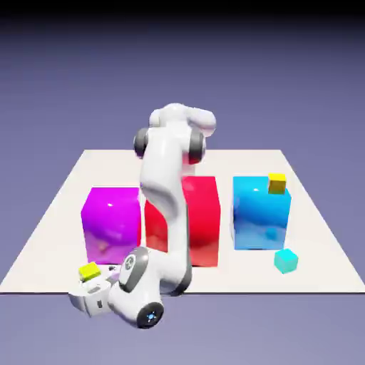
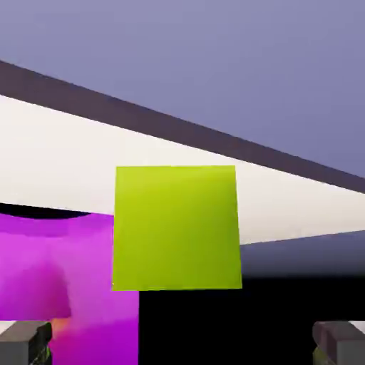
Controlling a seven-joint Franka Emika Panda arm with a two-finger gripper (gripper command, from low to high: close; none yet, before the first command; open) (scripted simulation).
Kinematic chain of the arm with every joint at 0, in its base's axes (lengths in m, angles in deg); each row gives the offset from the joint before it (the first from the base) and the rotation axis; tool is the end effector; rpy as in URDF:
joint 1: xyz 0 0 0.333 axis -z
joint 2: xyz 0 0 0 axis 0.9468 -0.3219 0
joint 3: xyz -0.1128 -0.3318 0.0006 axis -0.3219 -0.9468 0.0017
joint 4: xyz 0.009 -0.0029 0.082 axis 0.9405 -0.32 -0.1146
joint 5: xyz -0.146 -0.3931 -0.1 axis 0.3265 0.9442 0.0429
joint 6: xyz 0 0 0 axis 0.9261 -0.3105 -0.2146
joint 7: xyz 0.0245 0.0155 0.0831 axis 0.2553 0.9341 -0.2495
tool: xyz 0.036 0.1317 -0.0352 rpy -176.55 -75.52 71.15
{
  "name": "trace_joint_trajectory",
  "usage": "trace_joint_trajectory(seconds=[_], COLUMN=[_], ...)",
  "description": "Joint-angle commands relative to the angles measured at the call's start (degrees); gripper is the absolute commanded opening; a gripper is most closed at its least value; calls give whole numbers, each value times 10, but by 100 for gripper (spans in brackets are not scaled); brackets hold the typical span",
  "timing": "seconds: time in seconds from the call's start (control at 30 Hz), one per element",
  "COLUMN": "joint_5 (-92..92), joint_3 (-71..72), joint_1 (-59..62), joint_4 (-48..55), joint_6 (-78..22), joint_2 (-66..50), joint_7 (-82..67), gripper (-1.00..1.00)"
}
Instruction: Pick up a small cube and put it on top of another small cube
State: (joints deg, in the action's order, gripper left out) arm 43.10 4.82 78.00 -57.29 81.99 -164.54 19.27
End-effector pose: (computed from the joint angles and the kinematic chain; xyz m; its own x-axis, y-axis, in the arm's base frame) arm 0.6632 -0.2182 0.0495 0.5194 -0.4943 -0.6971 0.3296 -0.6367 0.6971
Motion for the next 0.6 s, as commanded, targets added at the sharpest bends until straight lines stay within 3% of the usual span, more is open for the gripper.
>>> trace_joint_trajectory(seconds=[0.0,0.2,0.23,0.47,0.57], joint_5=[0,5,5,-1,-36], joint_3=[0,0,0,-1,32], joint_1=[0,33,33,-1,-55], joint_4=[0,-123,-123,0,-16], joint_6=[0,73,73,0,-46], joint_2=[0,41,41,2,61], joint_7=[0,49,49,0,28], gripper=[0,0,-100,-100,-100])
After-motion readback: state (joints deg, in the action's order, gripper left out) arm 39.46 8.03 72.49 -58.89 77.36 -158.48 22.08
